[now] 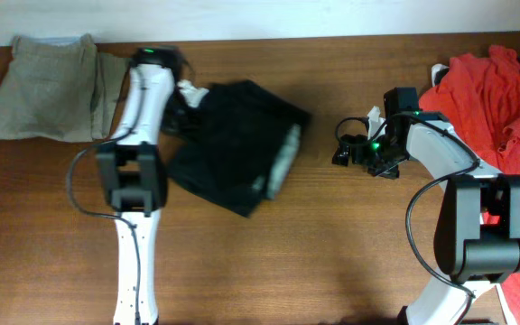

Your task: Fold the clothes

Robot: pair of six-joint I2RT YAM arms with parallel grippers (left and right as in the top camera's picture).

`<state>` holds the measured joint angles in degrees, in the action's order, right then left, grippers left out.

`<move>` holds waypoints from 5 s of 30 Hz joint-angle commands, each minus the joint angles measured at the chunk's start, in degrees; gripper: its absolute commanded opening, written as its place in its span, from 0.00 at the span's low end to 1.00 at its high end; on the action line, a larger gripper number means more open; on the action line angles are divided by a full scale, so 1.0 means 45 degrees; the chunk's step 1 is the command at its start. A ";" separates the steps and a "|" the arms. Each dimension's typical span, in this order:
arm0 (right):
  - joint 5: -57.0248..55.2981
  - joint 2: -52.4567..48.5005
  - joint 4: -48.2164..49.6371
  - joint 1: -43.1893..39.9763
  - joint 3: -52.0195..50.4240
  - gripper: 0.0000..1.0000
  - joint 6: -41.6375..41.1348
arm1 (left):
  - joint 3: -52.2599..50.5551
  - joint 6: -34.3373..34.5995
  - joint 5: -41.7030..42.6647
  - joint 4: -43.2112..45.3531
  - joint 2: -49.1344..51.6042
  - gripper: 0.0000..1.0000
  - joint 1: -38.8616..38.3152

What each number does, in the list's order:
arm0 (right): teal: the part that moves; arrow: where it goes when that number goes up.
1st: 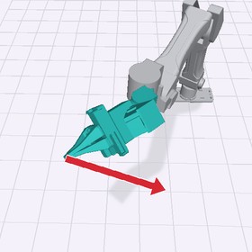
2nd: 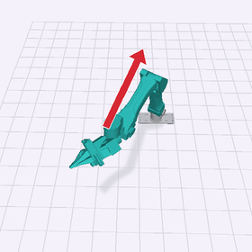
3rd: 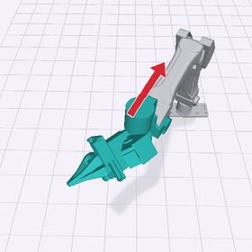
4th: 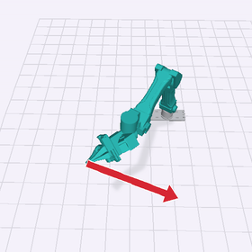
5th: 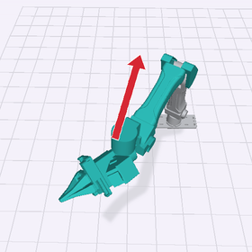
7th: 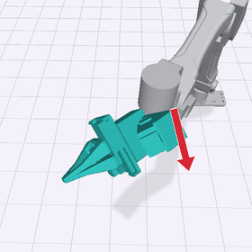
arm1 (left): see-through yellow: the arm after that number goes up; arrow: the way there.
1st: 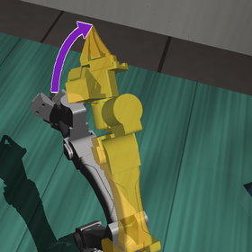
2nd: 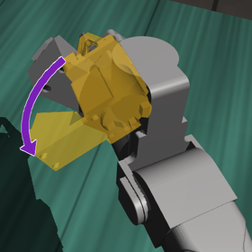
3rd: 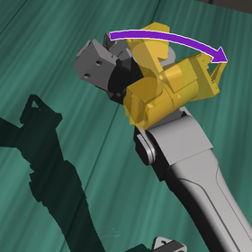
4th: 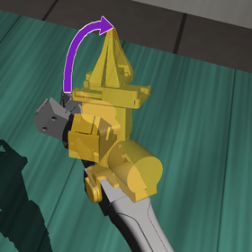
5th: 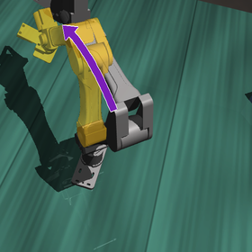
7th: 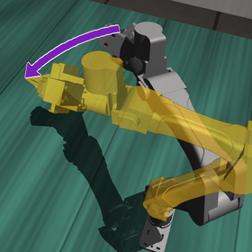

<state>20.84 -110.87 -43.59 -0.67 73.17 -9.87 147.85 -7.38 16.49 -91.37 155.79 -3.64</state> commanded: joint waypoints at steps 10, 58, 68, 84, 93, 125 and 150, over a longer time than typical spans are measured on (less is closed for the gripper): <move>-0.0117 0.0005 0.0000 0.0058 0.0015 0.98 0.0136 | 0.6314 0.0301 -0.4634 0.0418 0.0141 0.01 0.3279; 0.6863 0.1763 -0.0913 0.0039 0.0253 0.99 0.2482 | 0.2579 0.1831 0.4575 0.1331 -0.4940 0.99 0.6674; 0.3497 1.5640 -0.4138 0.0121 0.0253 0.99 0.2477 | 0.2579 0.1826 0.4575 0.1331 -0.4940 0.99 0.6679; 0.1860 1.8977 -0.4702 0.0646 -0.1297 0.99 0.2438 | 0.2579 0.1831 0.4575 0.1331 -0.4940 0.99 0.6679; 0.0515 1.9696 -0.4721 0.0656 -0.1540 0.98 0.2482 | 0.2579 0.1831 0.4575 0.1336 -0.4940 0.99 0.6679; -0.1787 2.4591 0.8874 0.0656 -1.6189 0.99 0.3099 | 0.2579 0.1831 0.4575 0.1331 -0.4940 0.99 0.6679; -0.1783 2.4582 0.8956 0.0636 -1.6189 0.99 0.3099 | 0.2579 0.1831 0.4575 0.1331 -0.4881 0.99 0.6703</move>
<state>13.32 -0.73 -2.98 1.93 0.58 4.47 159.41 0.54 36.07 -85.49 133.82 26.33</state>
